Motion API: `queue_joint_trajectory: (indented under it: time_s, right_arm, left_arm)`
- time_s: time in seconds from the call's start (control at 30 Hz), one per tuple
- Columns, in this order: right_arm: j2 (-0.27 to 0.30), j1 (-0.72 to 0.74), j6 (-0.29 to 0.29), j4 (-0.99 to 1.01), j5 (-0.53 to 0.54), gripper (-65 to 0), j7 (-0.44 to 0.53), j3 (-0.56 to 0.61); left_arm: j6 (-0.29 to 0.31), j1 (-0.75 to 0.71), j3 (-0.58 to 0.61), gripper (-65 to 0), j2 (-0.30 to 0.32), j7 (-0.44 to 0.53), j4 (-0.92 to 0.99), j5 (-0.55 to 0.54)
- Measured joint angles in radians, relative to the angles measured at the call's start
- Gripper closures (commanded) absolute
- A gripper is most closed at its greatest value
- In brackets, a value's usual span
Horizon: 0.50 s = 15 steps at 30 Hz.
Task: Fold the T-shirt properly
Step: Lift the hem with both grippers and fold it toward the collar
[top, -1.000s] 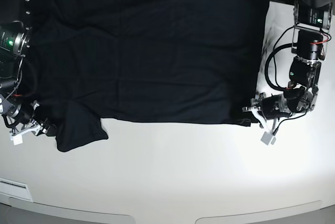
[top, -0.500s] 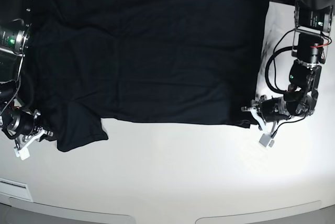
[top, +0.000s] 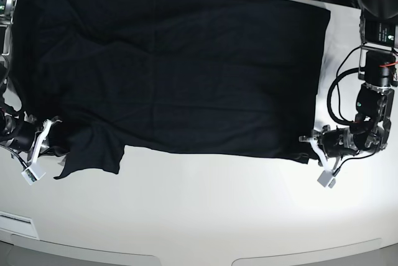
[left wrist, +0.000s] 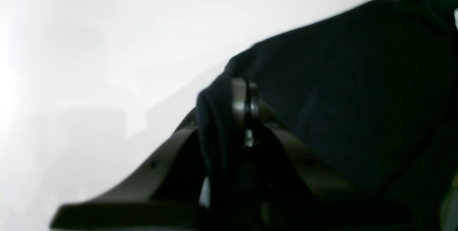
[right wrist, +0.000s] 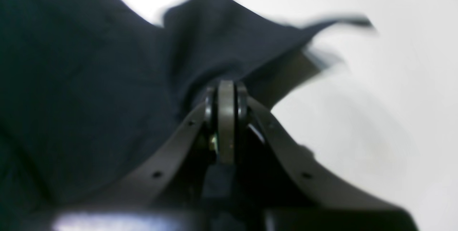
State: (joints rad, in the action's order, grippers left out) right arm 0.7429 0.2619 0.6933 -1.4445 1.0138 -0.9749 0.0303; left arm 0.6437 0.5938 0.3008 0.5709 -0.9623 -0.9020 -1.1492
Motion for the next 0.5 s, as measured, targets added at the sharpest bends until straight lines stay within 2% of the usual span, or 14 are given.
queue_joint_trajectory:
  time_s: [0.1, 0.23, 0.37, 0.5]
  right_arm:
    - [0.048, -0.059, 0.002, -0.090, 0.055, 0.0, -0.040, 0.002]
    - [0.109, -0.116, -0.005, -0.185, 0.099, 0.0, -0.095, 0.000]
    - [0.143, -0.176, -0.003, -0.241, 0.125, 0.0, -0.099, -0.007]
    - [0.182, -0.214, -0.004, -0.264, 0.125, 0.0, -0.113, -0.060]
  left_arm:
    - [0.045, -0.010, 0.000, 0.0, 0.000, -0.096, 0.001, -0.091]
    - [0.046, -0.008, 0.001, 0.0, 0.017, -0.179, -0.024, -0.185]
    - [0.046, -0.009, 0.001, 0.0, 0.081, -0.199, -0.083, -0.241]
    - [0.046, -0.005, 0.001, 0.0, 0.145, -0.199, -0.157, -0.245]
